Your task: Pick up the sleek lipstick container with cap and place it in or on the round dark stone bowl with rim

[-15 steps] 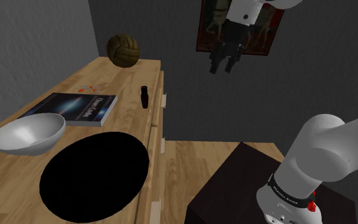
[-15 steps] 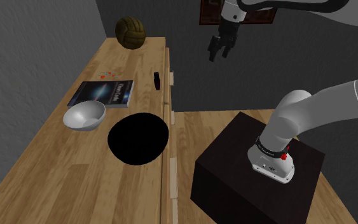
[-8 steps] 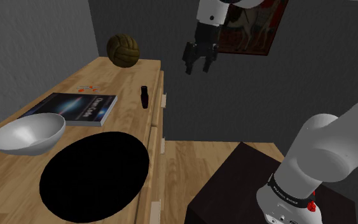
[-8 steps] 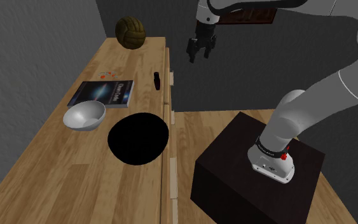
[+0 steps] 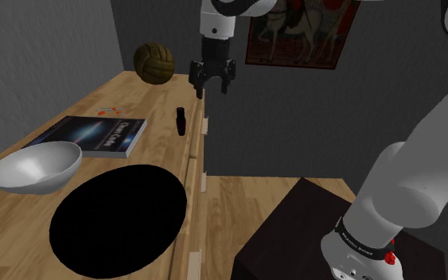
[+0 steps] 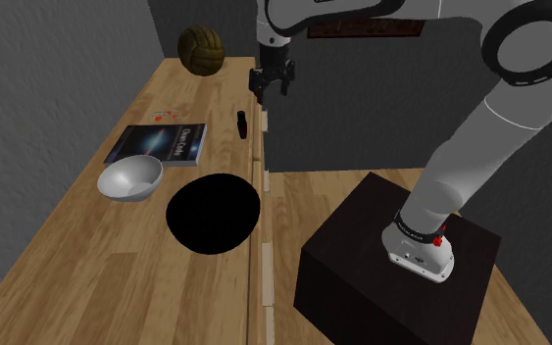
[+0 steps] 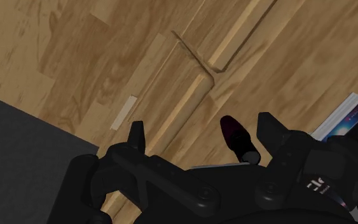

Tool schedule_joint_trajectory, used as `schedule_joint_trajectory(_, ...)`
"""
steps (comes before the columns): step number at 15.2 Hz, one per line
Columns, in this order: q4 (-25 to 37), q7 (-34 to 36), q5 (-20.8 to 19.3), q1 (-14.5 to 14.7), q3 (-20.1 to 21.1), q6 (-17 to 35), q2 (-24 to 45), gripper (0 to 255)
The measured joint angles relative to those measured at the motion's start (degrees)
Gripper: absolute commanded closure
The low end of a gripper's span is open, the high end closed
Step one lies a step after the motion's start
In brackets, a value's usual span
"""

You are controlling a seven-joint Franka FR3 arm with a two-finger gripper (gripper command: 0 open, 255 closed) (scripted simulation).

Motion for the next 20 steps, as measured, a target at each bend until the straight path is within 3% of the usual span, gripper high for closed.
schedule_joint_trajectory(8,18.81,7.7,-5.57,2.94,3.27,-3.61,18.68,0)
schedule_joint_trajectory(15,14.82,8.4,-5.95,3.14,3.34,1.05,19.57,0)
schedule_joint_trajectory(20,14.35,8.34,-5.98,3.09,3.3,1.63,19.66,0)
